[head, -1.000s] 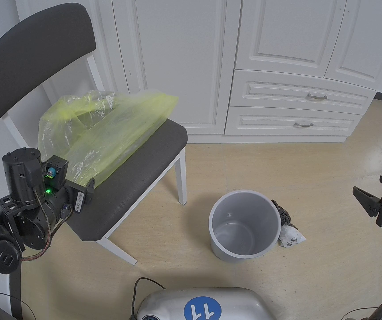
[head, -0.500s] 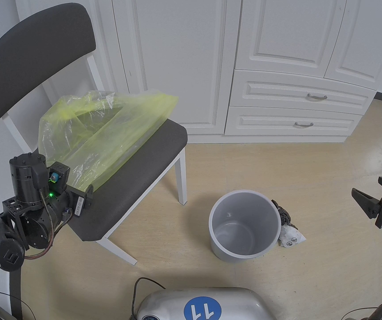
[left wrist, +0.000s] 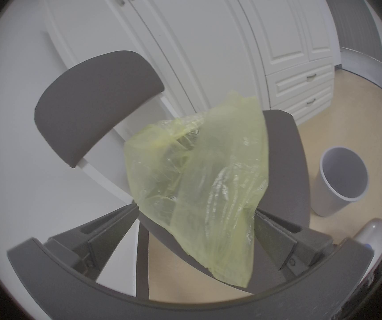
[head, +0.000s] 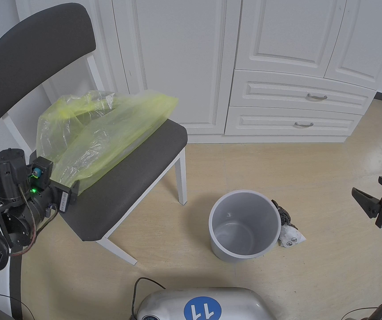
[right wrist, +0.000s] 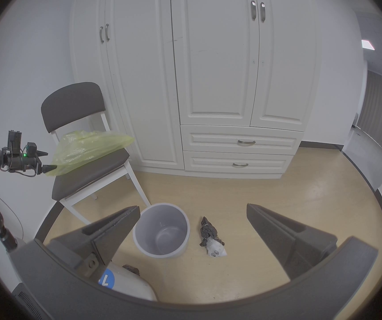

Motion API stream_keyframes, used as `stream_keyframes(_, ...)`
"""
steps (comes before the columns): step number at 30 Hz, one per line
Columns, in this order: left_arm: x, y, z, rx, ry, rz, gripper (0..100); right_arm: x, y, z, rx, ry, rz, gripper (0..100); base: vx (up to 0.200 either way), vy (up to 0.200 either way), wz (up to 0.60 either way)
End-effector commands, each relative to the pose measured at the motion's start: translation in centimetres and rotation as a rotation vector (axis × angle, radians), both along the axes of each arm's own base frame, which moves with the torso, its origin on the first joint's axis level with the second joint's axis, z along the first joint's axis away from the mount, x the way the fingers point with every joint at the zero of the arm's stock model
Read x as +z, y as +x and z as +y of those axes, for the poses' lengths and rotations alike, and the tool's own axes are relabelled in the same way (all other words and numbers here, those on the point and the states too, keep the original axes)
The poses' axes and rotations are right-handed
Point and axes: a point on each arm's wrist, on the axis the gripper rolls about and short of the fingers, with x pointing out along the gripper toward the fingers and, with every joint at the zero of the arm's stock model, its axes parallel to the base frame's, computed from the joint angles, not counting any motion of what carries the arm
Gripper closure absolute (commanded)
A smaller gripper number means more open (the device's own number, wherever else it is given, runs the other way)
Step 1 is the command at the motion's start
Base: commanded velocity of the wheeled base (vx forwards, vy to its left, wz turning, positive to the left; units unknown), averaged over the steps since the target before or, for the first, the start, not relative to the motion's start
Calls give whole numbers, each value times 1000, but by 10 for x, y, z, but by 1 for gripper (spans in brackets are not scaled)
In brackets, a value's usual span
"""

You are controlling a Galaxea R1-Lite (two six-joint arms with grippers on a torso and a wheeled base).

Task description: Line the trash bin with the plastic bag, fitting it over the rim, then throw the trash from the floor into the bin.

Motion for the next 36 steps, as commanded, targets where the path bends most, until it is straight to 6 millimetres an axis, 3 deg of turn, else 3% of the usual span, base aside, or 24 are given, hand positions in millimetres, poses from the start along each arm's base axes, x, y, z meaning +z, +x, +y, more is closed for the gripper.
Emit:
stream_keyframes(1,18,0,12,40,-26,-64,0,1,0,0,0,2,-5,0,0,0,0)
stream_keyframes(5,18,2,12,42,-27,-62,0,1,0,0,0,2,-5,0,0,0,0)
stream_keyframes(18,-14,15,-3,-1,44,61,0,1,-1,0,0,2,-6,0,0,0,0)
stream_keyframes(28,-6,24,2,67,72,13,0,1,-1,0,0,3,-8,0,0,0,0)
stream_keyframes(29,-7,24,2,66,71,12,100,1,-1,0,0,3,-8,0,0,0,0)
stream_keyframes(36,-14,21,1,36,50,27,100,0,-1,0,2,1,-6,0,0,0,0)
